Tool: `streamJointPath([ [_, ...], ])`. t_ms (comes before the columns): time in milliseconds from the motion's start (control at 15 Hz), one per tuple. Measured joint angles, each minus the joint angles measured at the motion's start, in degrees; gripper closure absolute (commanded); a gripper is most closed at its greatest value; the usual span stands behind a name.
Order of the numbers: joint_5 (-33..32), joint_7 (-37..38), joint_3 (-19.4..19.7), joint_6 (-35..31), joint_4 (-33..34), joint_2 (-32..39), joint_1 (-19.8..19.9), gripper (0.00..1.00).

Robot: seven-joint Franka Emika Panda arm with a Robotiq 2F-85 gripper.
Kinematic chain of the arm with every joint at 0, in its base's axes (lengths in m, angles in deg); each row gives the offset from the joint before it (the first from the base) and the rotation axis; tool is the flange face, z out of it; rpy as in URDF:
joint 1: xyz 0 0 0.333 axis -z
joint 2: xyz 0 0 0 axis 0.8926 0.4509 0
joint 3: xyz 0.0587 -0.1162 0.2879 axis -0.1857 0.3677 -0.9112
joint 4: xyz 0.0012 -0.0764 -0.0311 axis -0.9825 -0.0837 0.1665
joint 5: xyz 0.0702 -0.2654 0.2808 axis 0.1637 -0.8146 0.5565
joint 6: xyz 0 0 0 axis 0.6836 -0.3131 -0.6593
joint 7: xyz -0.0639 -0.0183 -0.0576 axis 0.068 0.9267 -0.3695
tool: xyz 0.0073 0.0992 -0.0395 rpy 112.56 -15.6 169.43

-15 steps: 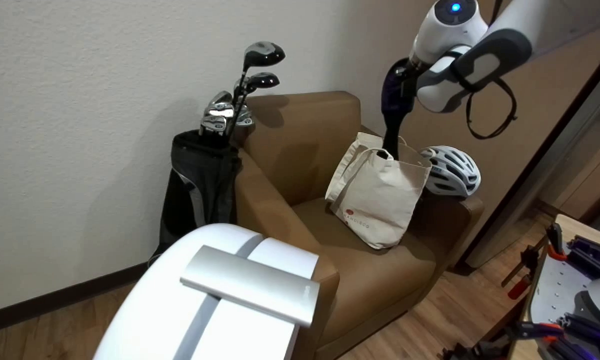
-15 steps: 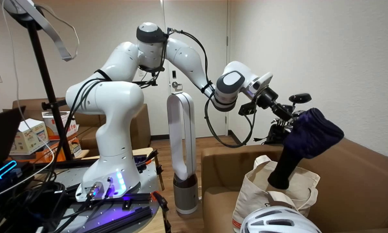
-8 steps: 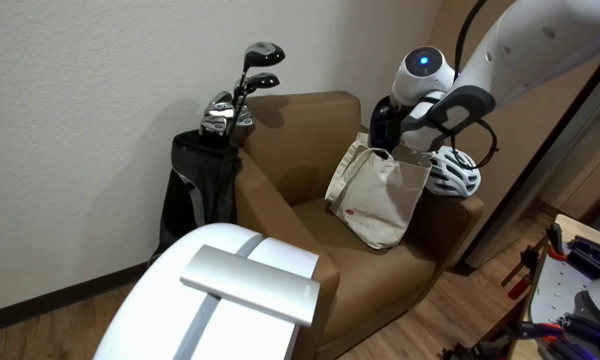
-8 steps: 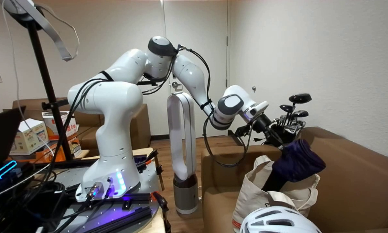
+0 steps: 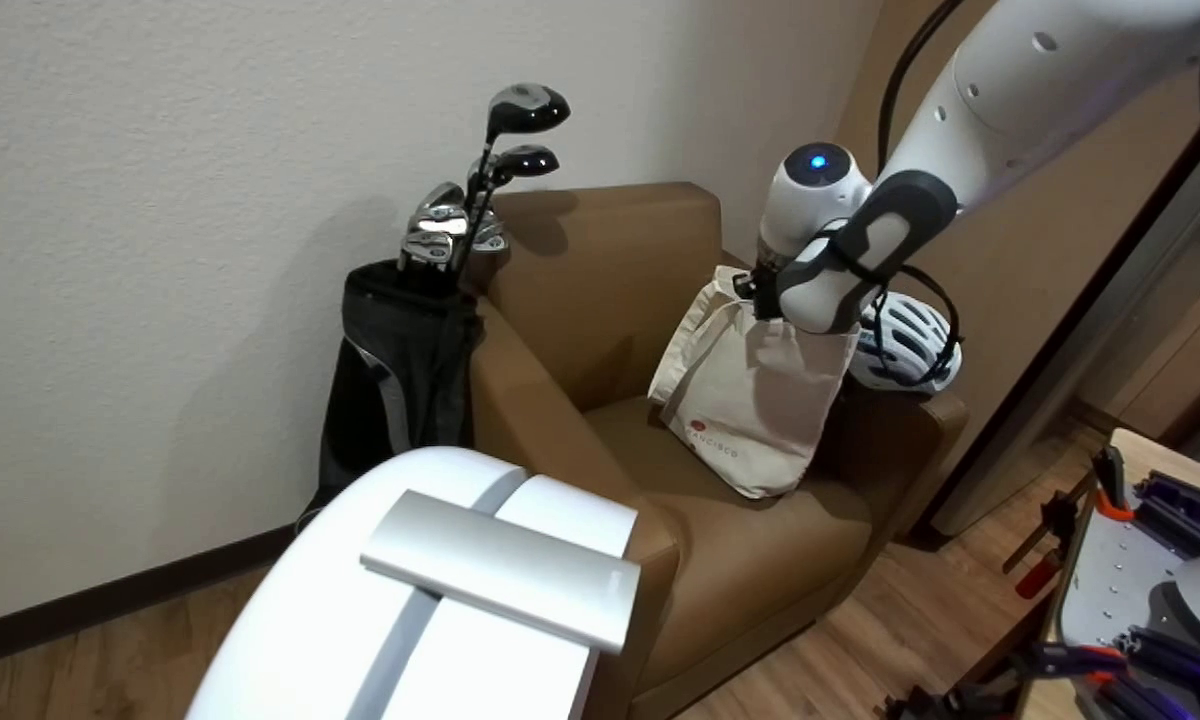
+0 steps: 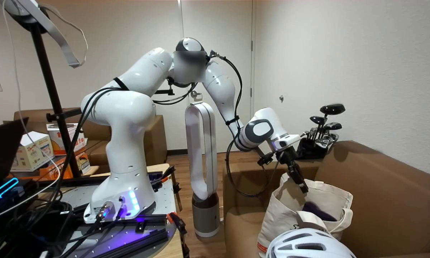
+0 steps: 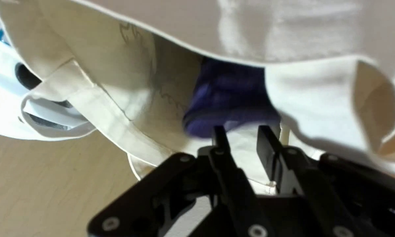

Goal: Put the sock in the bag

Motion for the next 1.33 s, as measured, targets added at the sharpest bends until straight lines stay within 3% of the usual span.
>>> streamJointPath([
  [200,-2.08,-5.61,-1.31,0.0,-0.19,-5.74,3.89,0.2],
  [400,-7.83,-12.06,-0.51,2.22,-0.22,-12.25,3.71,0.02],
  [600,-13.79,-15.79,0.5,8.36,0.11,-18.47,0.38,0.0],
  [800,-19.13,-17.02,-2.09,12.48,-0.18,-23.44,-1.94,0.0],
  [1067,-21.36,-19.28,-12.84,12.82,-4.01,-26.76,1.63,0.0],
  [1333,-21.23,-23.47,-29.38,13.0,-6.28,-26.84,13.07,0.0],
])
